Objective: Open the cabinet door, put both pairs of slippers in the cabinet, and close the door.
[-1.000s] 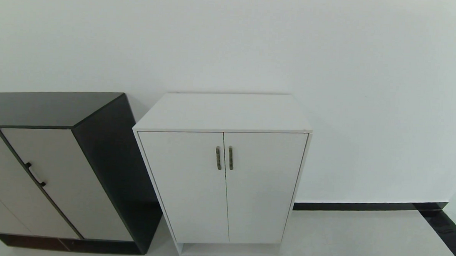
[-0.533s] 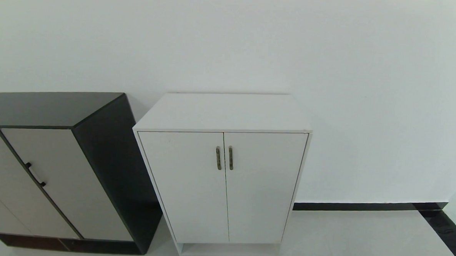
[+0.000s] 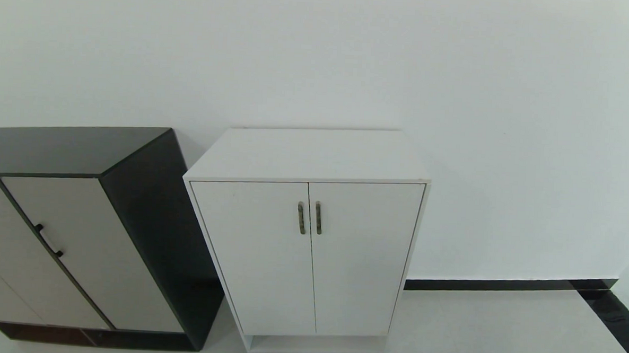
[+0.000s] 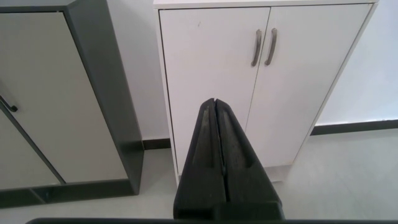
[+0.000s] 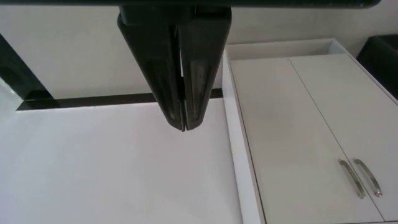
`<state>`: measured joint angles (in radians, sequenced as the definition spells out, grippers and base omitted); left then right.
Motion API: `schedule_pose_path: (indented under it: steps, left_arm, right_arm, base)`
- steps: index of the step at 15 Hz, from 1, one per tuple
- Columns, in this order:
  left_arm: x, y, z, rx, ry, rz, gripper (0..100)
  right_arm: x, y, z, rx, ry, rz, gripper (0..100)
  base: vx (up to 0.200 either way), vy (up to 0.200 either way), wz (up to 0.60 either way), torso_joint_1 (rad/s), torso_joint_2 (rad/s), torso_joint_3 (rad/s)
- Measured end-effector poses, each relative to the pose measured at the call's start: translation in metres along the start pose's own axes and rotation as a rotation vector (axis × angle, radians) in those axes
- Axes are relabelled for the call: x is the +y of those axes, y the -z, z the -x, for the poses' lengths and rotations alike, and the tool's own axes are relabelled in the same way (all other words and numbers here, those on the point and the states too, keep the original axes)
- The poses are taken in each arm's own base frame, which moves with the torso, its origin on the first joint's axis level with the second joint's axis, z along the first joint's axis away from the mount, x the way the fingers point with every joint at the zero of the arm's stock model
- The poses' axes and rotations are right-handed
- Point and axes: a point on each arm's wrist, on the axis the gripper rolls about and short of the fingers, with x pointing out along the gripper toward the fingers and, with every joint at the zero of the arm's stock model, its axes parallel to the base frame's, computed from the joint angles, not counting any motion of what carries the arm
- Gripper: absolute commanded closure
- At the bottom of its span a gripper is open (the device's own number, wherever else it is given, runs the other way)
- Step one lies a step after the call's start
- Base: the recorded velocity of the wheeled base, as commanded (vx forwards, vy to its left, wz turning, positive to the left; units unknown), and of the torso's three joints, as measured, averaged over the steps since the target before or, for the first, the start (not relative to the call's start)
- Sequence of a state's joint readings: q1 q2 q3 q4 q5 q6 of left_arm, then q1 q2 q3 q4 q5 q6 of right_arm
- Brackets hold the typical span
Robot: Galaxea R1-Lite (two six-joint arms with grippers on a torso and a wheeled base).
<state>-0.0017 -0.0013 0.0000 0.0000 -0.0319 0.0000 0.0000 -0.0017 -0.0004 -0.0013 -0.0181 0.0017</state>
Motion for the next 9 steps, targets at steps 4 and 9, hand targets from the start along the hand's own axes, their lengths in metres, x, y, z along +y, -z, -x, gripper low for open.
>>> schedule_pose_path:
  steps: [4,9]
  left_arm:
    - [0.0,0.0,0.0,0.0,0.0,0.0,100]
    - [0.0,0.0,0.0,0.0,0.0,0.0,100]
  right_arm:
    - [0.0001,0.0,0.0,-0.002,-0.005,-0.022,100]
    - [0.0001,0.0,0.0,-0.002,-0.006,-0.022,100]
  base:
    - [0.0,0.0,0.0,0.0,0.0,0.0]
    - [0.0,0.0,0.0,0.0,0.0,0.0]
